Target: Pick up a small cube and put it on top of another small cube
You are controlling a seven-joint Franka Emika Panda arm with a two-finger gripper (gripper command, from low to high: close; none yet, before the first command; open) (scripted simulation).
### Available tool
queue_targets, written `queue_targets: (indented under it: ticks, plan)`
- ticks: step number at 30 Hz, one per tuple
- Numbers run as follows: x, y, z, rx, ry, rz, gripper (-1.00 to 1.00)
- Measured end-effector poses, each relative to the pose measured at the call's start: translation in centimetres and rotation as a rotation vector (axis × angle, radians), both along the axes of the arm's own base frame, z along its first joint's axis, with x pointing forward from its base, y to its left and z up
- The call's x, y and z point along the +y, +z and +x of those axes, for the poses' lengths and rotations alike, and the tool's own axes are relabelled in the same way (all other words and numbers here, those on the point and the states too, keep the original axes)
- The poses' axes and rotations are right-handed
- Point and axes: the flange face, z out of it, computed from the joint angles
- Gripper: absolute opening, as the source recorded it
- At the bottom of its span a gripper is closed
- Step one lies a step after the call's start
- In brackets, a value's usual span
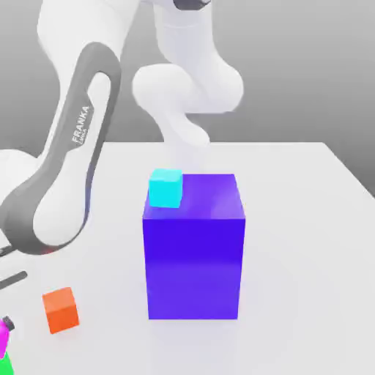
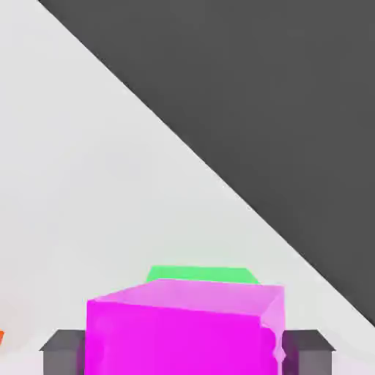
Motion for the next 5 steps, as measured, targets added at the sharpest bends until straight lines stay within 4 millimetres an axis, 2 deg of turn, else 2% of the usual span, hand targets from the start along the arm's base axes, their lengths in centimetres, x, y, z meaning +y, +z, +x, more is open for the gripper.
queue_targets:
  ticks: [1,2,3,5]
  plan:
    - [0.0,0.0,0.0,0.000,0.000,0.000,1.00]
    - [-0.7,-0.9,-0.3,0.003,-0.011,-0.003,1.00]
    - [-1.1,-0.4,-0.4,0.004,-0.015,-0.005,1.00]
    - [-1.4,2.2,-0.4,0.005,-0.018,-0.007,1.00]
